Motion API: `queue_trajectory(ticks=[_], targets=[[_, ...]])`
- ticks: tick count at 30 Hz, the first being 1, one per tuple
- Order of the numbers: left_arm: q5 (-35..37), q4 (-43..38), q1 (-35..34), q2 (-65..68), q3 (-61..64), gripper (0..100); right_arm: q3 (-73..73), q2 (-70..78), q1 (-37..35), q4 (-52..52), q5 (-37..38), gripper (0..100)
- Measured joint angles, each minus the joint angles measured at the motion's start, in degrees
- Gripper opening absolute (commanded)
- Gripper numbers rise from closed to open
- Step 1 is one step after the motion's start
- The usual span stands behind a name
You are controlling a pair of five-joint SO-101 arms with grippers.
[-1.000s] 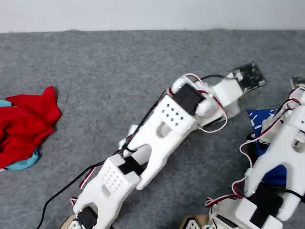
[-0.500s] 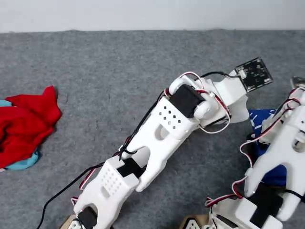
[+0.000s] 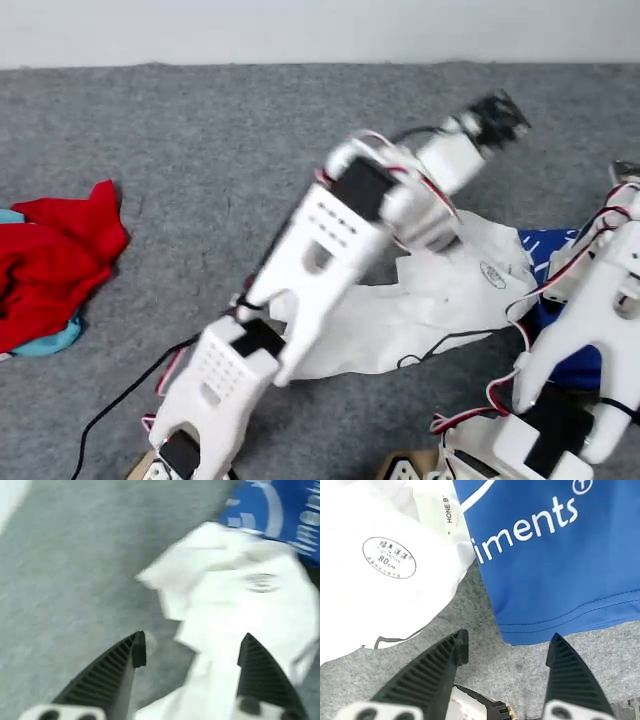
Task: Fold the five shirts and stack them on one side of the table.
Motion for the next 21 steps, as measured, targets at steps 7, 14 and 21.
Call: queue_trajectory(ticks=[7,14,21], targets=[[0.26,0.00,-15.30,-3.43,1.41,28,0.00,0.00,-4.22,-0.44,0.00,25.9],[0.44,0.00,-20.48,-3.87,19.60,28,0.00,1.14,-18.73,-14.59,0.00,25.9],[0.44,0.00,-24.09,-3.87,36.92,22,-1.93,15.30,-29.71,-31.03,0.00,25.9]])
